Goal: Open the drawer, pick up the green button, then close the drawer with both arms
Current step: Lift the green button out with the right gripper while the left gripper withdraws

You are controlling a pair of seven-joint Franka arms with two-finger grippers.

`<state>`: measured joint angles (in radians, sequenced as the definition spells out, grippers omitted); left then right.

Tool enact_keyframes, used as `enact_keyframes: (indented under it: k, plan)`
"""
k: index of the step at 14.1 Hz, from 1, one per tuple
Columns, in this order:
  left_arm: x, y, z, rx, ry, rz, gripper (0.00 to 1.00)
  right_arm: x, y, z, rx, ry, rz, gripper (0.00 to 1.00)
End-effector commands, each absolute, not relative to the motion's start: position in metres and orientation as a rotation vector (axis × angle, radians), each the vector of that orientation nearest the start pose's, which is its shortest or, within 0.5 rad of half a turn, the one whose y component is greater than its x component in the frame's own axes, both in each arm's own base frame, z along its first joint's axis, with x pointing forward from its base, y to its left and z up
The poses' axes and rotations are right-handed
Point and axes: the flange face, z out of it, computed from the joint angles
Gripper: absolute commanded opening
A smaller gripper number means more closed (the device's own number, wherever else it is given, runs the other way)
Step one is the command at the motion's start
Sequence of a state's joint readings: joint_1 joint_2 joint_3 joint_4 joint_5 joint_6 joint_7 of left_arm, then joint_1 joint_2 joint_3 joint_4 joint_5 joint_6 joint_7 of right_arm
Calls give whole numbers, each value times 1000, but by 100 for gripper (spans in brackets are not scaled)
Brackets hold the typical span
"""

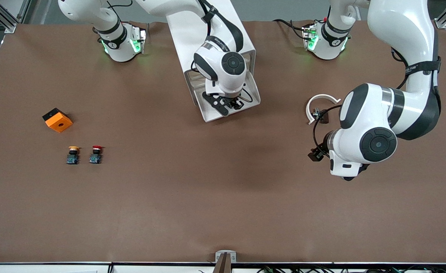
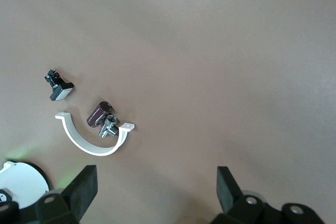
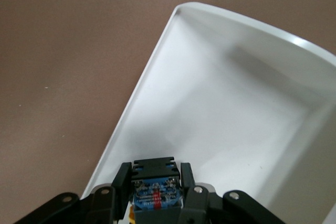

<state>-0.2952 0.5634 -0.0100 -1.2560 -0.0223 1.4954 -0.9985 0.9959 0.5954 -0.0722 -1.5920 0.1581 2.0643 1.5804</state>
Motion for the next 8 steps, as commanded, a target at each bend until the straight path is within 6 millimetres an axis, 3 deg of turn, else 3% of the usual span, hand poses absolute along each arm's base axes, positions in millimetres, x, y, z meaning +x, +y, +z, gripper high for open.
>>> enact_keyframes:
  k: [1,4,6,8]
  plan:
    - [644,-221,421,-2836,-870,370,100,404,548,292,-3014,1095,212,17]
    - [647,-229,408,-2975,-534,384,100,437,528,338,-3006,1134,249,17]
    - [644,-236,389,-3032,-427,387,100,471,504,369,-3004,1165,290,17]
    - [634,-265,362,-3089,-368,367,100,505,472,391,-3012,1133,312,17]
